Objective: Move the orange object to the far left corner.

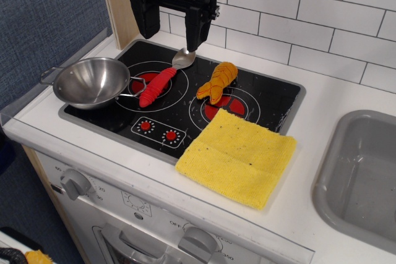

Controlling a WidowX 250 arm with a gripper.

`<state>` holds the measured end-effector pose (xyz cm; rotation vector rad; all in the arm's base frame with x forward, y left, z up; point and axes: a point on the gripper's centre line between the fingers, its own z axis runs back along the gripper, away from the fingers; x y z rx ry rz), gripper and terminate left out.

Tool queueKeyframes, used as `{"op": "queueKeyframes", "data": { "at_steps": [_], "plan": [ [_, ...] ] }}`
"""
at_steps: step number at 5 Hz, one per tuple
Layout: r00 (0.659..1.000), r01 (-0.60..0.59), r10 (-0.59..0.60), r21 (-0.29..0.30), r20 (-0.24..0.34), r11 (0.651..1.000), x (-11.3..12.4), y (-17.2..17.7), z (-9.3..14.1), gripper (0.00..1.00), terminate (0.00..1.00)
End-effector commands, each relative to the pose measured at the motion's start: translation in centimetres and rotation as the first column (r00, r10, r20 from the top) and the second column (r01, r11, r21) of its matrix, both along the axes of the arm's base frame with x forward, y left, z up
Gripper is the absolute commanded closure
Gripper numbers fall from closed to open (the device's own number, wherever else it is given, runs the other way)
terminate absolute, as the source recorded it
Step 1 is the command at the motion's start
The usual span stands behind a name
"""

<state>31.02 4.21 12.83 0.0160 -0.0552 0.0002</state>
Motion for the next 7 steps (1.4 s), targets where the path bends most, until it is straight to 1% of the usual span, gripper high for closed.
{"op": "queueKeyframes", "data": {
  "at_steps": [1,2,3,4,5,6,7],
  "plan": [
    [1.000,0.000,0.000,0.000,0.000,1.000,0.0,0.0,0.0,0.00,0.00],
    [0.999,0.011,-0.010,-0.038,0.037,0.999,2.4,-0.4,-1.6,0.00,0.00],
    [0.998,-0.001,0.003,-0.033,0.070,0.999,5.2,-0.7,-4.3,0.00,0.00],
    [0.997,-0.008,0.011,-0.033,0.081,0.999,7.2,-1.1,-6.8,0.00,0.00],
    [0.998,0.004,-0.002,-0.026,0.066,1.000,8.8,-1.9,-9.3,0.00,0.00],
    [0.999,0.014,-0.013,-0.010,0.047,1.000,9.4,-2.4,-10.2,0.00,0.00],
    [0.999,0.015,-0.016,0.008,0.040,1.000,9.4,-2.5,-10.4,1.00,0.00]
  ]
}}
